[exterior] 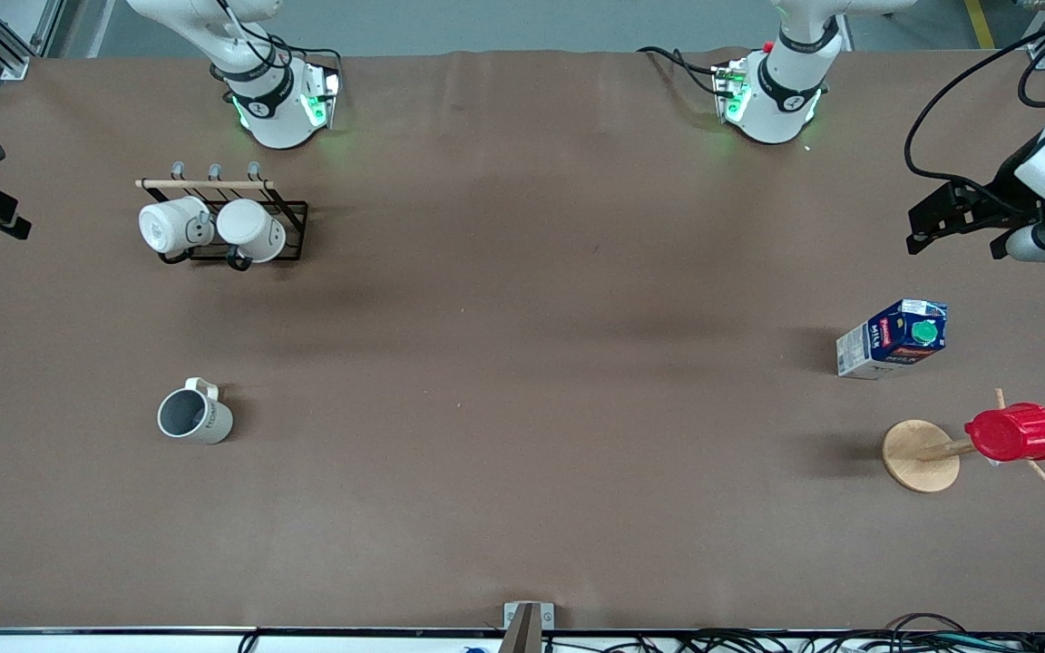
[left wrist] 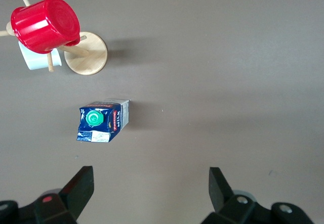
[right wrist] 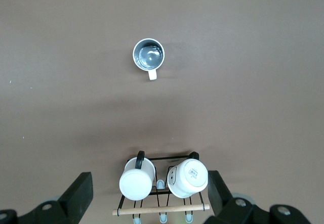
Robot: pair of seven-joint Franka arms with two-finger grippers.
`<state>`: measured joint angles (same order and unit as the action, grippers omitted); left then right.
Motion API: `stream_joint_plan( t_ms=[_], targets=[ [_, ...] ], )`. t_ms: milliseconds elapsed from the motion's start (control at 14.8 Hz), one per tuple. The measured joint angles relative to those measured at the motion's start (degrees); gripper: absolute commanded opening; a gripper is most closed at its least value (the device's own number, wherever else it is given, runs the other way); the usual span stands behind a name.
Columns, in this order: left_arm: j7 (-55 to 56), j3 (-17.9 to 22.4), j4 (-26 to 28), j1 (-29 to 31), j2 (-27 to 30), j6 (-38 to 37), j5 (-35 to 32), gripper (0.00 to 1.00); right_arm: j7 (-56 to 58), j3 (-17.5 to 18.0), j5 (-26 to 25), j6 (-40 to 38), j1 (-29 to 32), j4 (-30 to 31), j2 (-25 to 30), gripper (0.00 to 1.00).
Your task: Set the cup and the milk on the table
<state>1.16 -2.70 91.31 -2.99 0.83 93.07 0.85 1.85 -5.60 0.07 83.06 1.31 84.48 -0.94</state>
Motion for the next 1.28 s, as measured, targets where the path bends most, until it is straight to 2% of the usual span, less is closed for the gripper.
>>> stream_joint_plan(
  t_ms=[540, 810, 1080, 1282],
  targets=[
    [0.0, 0.1, 0.0, 0.0, -0.1, 0.4, 0.0, 1.00, 0.0, 0.0, 0.0, 0.0, 0.0, 0.0, 0.0, 1.00],
    [-0.1, 2.7, 0.4, 0.1, -1.0, 0.4, 0.0, 1.00, 0.2, -0.1, 0.0, 3.5, 0.0, 0.4, -0.7, 1.00],
    [-1.6, 4.5, 1.3, 0.5, -4.6, 3.7, 0.0, 1.00, 3.4, -0.5, 0.3, 12.7, 0.4, 1.4, -7.6, 1.00],
    [-3.1, 6.5, 5.5, 0.6, -6.5, 10.7, 0.0, 1.00, 7.0, -0.8, 0.5, 21.0, 1.6, 2.3, -15.5, 1.00]
  ],
)
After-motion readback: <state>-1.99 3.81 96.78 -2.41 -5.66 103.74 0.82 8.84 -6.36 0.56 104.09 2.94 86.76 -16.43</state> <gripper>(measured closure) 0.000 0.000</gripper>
